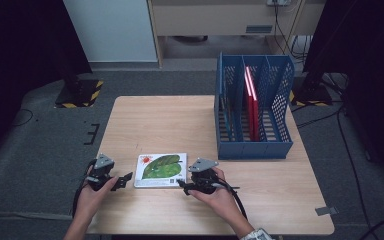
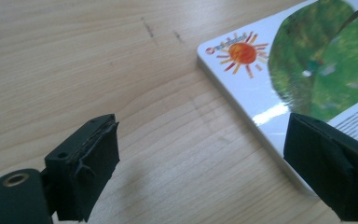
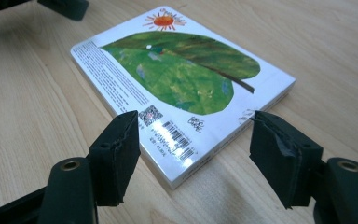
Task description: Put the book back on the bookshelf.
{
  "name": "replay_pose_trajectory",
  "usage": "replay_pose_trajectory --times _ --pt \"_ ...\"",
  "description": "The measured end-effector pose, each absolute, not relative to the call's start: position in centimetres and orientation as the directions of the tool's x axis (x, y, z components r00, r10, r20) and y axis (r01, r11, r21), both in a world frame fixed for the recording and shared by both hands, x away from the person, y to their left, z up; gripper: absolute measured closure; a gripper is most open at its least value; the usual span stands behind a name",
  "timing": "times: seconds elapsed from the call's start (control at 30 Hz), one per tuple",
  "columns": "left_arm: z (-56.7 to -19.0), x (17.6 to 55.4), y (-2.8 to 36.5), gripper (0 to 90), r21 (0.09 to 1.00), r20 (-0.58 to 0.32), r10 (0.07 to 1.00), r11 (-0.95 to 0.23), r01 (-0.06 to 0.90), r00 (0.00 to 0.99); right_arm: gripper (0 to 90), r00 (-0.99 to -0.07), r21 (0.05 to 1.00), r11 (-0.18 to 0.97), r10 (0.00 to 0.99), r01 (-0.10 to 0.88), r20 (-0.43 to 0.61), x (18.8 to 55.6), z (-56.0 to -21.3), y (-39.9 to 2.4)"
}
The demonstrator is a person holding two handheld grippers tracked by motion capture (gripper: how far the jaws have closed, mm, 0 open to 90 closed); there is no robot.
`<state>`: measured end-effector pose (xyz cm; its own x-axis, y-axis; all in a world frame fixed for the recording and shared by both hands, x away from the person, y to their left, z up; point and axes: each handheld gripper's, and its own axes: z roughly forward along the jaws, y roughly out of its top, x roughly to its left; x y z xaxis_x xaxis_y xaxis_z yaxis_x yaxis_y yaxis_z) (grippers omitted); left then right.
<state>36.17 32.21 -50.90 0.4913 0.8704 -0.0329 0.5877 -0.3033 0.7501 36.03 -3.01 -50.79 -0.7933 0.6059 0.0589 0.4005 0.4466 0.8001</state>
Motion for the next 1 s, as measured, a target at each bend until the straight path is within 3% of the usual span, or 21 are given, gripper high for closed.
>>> replay_pose_trajectory --times 0.4,1.0 --pt "-49.7 37.6 30.8 11.2 0.755 -0.057 0.836 -0.322 0.571 0.546 23.9 -0.787 0.775 0.456 0.611 0.437 0.085 36.0 -51.6 -2.9" --pt "-50.9 43.0 28.2 14.6 0.666 -0.105 0.805 -0.379 0.643 0.584 24.4 -0.799 0.743 0.493 0.593 0.453 0.094 36.2 -52.9 -2.5"
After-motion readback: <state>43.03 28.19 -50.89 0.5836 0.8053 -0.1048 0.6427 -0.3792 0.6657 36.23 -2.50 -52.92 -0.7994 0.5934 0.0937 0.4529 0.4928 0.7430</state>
